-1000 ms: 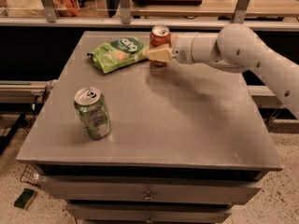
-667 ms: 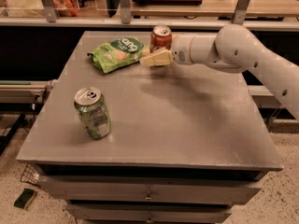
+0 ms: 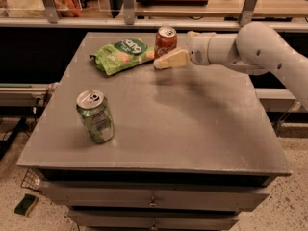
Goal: Move coke can near green rice chip bag
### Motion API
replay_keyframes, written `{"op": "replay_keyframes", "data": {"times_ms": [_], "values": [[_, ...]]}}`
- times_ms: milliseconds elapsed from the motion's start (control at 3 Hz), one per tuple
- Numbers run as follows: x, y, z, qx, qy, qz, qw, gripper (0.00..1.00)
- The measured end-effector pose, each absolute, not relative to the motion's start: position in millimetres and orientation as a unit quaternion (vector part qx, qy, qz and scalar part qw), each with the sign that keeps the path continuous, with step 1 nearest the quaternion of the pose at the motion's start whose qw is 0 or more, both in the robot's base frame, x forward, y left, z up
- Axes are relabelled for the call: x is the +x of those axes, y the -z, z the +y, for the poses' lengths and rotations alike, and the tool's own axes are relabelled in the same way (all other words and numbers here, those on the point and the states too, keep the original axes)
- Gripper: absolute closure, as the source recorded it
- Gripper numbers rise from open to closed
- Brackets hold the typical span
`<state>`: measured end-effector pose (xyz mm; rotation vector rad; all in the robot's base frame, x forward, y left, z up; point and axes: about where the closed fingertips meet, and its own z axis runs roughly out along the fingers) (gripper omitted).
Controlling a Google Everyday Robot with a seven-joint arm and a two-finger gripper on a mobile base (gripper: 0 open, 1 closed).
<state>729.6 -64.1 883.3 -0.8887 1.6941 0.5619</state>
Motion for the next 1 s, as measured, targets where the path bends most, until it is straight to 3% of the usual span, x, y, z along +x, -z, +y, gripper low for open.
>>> {"op": "replay_keyframes", "data": {"times_ms": [667, 1000], "values": [[692, -923, -182, -0.337, -0.209, 0.728, 0.559, 0.00], [687, -925, -192, -0.335, -0.208, 0.730, 0.559, 0.00]]}}
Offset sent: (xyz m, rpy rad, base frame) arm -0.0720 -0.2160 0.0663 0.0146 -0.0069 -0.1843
